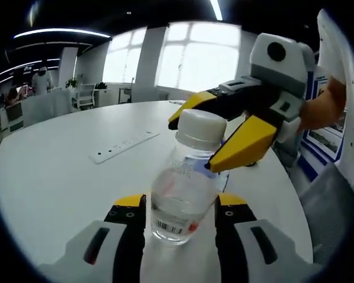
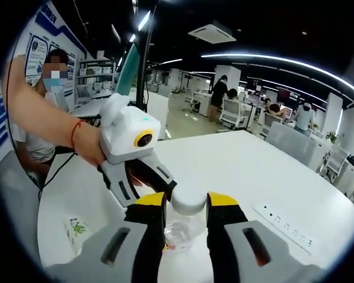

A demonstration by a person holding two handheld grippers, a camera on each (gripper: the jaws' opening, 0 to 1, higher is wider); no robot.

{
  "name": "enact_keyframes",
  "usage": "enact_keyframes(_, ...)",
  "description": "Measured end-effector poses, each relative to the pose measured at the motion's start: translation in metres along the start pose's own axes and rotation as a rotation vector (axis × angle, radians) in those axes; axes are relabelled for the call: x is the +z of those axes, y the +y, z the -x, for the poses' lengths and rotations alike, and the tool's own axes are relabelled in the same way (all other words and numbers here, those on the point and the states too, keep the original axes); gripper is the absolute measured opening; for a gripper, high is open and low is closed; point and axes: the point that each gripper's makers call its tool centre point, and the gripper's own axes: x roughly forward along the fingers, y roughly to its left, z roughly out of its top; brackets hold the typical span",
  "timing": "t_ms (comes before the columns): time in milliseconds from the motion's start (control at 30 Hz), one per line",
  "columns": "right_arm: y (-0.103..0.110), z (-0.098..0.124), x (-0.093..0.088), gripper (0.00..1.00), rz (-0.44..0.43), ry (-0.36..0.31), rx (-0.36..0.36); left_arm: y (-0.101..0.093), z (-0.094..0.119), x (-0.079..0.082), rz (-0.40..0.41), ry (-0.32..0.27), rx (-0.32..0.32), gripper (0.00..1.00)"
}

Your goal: Arrange the tabletop items into an orderly group along one side of the table until the central work area is clear of visible clutter.

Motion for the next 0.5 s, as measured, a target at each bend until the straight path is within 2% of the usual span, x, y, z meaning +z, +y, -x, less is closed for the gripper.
enact_keyframes(500, -0.0077, 0.0072, 0.0071, 0.35, -0.033, -0.011, -0.026, -0.0012, 0.0093, 0.0038, 0.01, 0.002, 0.017, 0.57)
